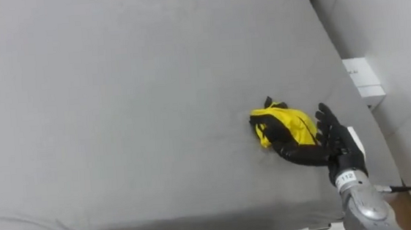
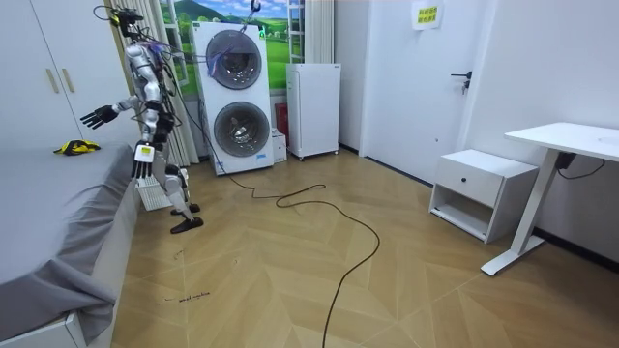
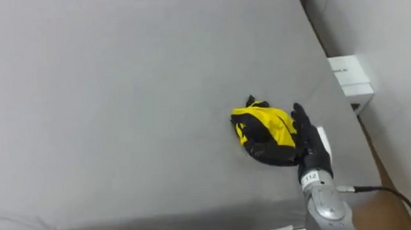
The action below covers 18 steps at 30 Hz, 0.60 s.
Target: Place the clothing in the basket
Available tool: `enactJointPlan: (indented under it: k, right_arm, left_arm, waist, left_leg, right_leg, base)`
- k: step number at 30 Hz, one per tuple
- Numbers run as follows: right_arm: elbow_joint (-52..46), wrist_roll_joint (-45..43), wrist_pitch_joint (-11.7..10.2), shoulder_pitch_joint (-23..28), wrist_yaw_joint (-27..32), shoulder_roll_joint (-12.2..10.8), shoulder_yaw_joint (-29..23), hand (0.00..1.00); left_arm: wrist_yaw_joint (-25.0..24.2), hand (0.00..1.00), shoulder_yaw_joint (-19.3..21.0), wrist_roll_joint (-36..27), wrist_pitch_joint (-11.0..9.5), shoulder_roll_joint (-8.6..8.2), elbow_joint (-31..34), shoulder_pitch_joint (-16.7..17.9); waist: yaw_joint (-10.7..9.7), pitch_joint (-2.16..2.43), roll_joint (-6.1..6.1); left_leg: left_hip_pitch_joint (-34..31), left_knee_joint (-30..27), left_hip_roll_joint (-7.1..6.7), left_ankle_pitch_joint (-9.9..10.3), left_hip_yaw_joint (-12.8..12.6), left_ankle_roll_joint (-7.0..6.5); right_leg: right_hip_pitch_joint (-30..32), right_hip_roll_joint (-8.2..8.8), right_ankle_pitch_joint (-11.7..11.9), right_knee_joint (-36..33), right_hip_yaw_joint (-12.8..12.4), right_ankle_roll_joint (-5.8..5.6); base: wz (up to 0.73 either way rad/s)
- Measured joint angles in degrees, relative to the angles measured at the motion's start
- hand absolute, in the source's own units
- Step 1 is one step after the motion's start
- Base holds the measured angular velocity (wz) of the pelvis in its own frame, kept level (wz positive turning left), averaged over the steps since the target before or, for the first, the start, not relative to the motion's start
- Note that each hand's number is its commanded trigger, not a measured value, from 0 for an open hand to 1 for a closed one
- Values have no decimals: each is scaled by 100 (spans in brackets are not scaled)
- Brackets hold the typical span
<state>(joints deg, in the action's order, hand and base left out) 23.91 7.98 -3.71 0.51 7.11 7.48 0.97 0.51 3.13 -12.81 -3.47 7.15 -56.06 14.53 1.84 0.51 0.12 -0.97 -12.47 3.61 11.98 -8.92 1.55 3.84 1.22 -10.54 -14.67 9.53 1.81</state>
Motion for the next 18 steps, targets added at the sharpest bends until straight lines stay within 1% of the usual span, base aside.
enactJointPlan:
  k: [1,4,7,8,9,11,12,13,14,15,16,17,18]
  right_arm:
    - [-7,-88,0,18,23,2,-3,0]
    - [-41,-193,4,32,44,17,-13,0]
    - [-39,-366,9,27,169,73,17,0]
    - [-15,-463,9,4,216,75,35,0]
    - [18,-546,9,-6,243,75,78,0]
    - [125,-537,10,-23,274,94,248,0]
    - [266,-529,18,-49,276,94,369,0]
    - [340,-529,21,-61,279,97,426,0]
    - [651,-535,27,-170,280,100,527,0]
    - [1010,-559,53,-311,298,102,561,0]
    - [1165,-571,69,-373,322,101,567,0]
    - [1416,-572,78,-454,403,112,572,0]
    - [1769,-563,82,-585,445,113,580,0]
  left_arm:
    - [-4,0,1,-2,25,-2,1,-5]
    - [-2,0,11,4,91,-1,0,-29]
    - [12,0,-1,0,202,2,-1,-74]
    - [19,0,-11,1,243,10,-1,-124]
    - [32,0,-40,0,288,30,1,-154]
    - [62,0,-129,-6,328,57,39,-179]
    - [77,0,-145,-4,337,51,79,-193]
    - [92,0,-158,-2,340,51,80,-209]
    - [101,0,-161,-1,346,50,69,-273]
    - [99,0,-161,2,343,51,11,-384]
    - [95,0,-161,2,341,50,-20,-429]
    - [91,0,-178,0,337,49,-87,-502]
    - [94,0,-210,-2,333,54,-143,-504]
  waist:
    - [-29,-18,-26]
    - [-62,-39,-60]
    - [-82,-45,-89]
    - [-84,-58,-114]
    - [-79,-38,-151]
    - [15,-38,-199]
    - [33,-29,-227]
    - [45,-36,-243]
    - [107,-63,-278]
    - [197,-68,-306]
    - [221,-69,-315]
    - [294,-66,-324]
    - [340,-75,-318]
  left_leg:
    - [53,81,-24,-45,3,-3]
    - [46,127,-32,-63,18,3]
    - [37,124,-45,-64,102,4]
    - [23,122,-49,-66,140,2]
    - [-37,109,-50,-67,167,2]
    - [-93,108,-49,-79,176,0]
    - [-143,98,-49,-80,186,0]
    - [-154,97,-54,-81,201,-2]
    - [-194,92,-60,-85,227,-3]
    - [-288,71,-66,-86,268,-6]
    - [-343,65,-77,-98,301,-14]
    - [-424,66,-95,-115,352,-27]
    - [-465,71,-118,-123,412,-35]
  right_leg:
    - [-16,30,0,4,3,-1]
    - [-17,40,3,59,12,-9]
    - [-105,44,8,139,134,-19]
    - [-115,45,9,199,174,-22]
    - [-73,63,9,200,205,-22]
    - [-55,61,14,190,241,-24]
    - [-45,61,14,206,293,-24]
    - [-47,62,14,207,331,-25]
    - [-25,58,13,212,351,-25]
    - [47,59,17,210,375,-29]
    - [78,68,18,211,406,-31]
    - [140,84,24,214,453,-39]
    - [158,100,24,208,497,-42]
  base:
    - [-6]
    - [2]
    - [21]
    - [19]
    - [17]
    - [13]
    - [17]
    - [17]
    - [15]
    - [14]
    - [19]
    - [26]
    - [24]
